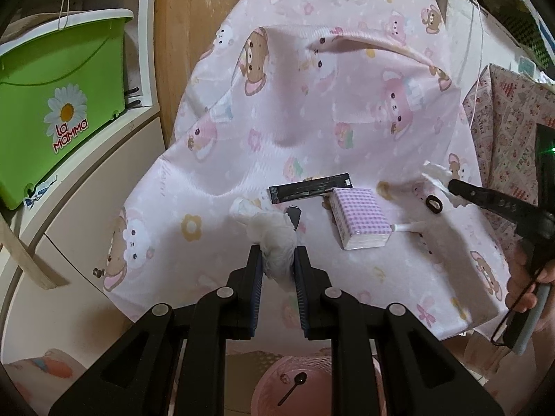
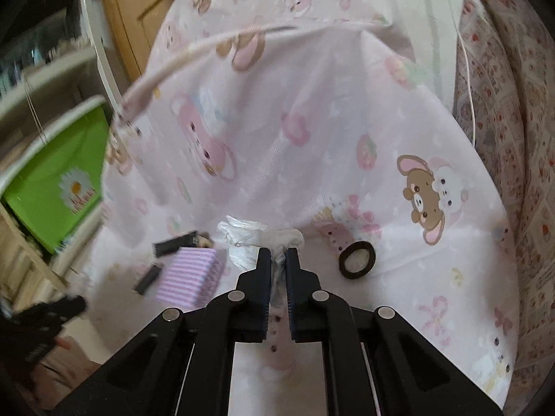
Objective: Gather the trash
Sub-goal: 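Carry both held tissues down over the pink basket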
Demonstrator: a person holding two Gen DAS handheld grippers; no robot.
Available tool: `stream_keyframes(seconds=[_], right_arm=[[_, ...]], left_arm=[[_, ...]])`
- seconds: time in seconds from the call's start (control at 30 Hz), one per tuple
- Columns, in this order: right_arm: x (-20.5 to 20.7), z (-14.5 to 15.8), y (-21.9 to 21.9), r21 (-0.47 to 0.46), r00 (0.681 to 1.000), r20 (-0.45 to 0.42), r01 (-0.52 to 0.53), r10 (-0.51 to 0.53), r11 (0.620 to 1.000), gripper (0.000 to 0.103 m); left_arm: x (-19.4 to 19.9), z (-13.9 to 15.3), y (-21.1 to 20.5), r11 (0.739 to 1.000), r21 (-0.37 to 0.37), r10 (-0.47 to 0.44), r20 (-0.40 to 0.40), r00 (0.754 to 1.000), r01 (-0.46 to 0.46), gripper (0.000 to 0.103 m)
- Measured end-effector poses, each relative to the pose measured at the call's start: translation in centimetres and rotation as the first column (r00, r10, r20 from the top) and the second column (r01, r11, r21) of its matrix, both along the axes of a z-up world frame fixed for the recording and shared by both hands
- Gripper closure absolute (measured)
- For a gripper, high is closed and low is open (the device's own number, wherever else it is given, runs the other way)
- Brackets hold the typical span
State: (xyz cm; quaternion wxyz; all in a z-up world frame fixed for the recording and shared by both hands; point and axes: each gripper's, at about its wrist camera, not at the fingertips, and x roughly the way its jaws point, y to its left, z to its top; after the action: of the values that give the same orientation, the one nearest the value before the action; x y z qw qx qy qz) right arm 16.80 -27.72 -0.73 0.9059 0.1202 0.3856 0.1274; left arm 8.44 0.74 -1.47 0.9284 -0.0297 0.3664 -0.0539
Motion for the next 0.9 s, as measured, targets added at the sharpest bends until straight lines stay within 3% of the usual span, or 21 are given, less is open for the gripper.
stream_keyframes(seconds=[0.1, 0.6, 0.9], right_arm=[[-0.5, 0.5, -0.5, 0.041, 1.0, -0.007, -0.017, 0.017, 0.999, 0.094], [-8.1, 4.8, 2.4, -0.004, 0.989, 0.045, -0.14, 0.14, 0.99, 0.094], [-12.4, 4.5, 5.0, -0.048, 0.971, 0.001, -0.237, 0.238, 0.97, 0.094]], left_arm=[[-0.3, 0.2, 0.0, 1.0, -0.006, -0.011, 0.002, 1.0, 0.011, 0.086], [-2.9, 0.8, -1.1, 0.994, -0.057, -0.095, -0.052, 0.994, 0.092, 0.086], [-5.1, -1.1, -2.0, 0.987, -0.077, -0.153, -0.149, 0.977, 0.143, 0.086]])
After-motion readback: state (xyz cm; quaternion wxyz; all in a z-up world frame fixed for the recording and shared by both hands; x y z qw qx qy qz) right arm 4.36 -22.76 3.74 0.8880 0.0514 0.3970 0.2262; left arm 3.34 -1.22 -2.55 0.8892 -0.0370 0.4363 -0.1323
